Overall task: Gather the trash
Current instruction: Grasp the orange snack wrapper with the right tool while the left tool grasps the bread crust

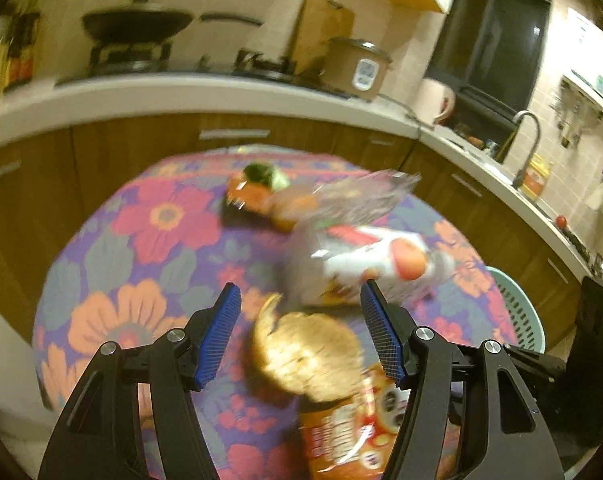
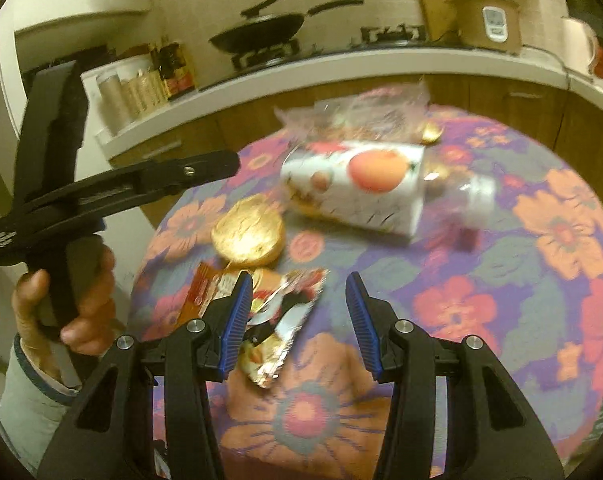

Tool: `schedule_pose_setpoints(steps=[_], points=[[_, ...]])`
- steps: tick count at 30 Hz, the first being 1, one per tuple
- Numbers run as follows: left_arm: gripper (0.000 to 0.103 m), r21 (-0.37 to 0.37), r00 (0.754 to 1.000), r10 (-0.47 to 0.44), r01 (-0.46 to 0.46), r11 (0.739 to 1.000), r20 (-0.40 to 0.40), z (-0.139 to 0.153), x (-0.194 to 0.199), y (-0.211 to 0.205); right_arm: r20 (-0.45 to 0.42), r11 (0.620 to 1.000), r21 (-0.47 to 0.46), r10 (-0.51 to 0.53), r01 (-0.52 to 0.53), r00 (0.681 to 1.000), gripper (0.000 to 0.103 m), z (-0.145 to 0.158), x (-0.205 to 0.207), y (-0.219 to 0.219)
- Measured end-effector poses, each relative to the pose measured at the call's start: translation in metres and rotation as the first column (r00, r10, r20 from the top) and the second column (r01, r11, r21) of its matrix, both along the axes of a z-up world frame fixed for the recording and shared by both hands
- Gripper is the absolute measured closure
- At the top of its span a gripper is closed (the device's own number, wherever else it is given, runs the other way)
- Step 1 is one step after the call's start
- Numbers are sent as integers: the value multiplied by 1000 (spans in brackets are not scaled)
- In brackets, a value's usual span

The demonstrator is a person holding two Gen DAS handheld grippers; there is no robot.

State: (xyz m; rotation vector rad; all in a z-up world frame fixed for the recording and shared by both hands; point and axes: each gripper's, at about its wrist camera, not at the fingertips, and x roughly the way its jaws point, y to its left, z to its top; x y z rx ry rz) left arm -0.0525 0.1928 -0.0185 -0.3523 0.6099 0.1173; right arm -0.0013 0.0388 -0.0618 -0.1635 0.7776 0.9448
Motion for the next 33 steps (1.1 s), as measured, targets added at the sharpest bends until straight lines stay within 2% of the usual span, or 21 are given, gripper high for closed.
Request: schedule_pose_setpoints(steps=[3,5,11,13,14,16,17,20,26,33], points=[[42,-66,999,1,-4,998,-45,-17,5,12,-16,1000,-23,3,-3,1000,48,-8,-2,7],[42,-95,996,0,-8,995,-84,-27,10,16,-30,999,-37,1,-2,1000,47,-13,-2,11],[45,-98,992,-3,-9,995,-125,-40,14,12,-48,997,-82,5,-9,999,47,-24,-1,20],[53,-103,991,-5,-9,995,-131,-42,13,12,-34,995,-100,10,-14,999,48,-24,-4,24],[60,-107,991,-7,-8,994,-134,-43,14,12,-31,995,-102,12,-15,999,48,-25,-5,25],[71,-111,989,-13,-3,994,-146,-47,14,11,-22,994,-111,16,-18,1000,54,-25,-6,26],[80,-111,989,-18,1,994,-150,-47,14,9,-24,994,-109,20,-23,1000,62,-25,-7,26],[95,-94,988,-10,-5,996,-157,-48,12,5,-28,994,-108,24,-27,999,69,-25,-7,25],[98,-95,991,-20,7,995,-131,-45,6,0,-29,995,-90,36,-38,999,86,-23,-12,16],[98,-118,995,-75,68,991,-61,-28,-3,-13,-12,999,-41,9,-10,1000,89,-8,-8,-10]])
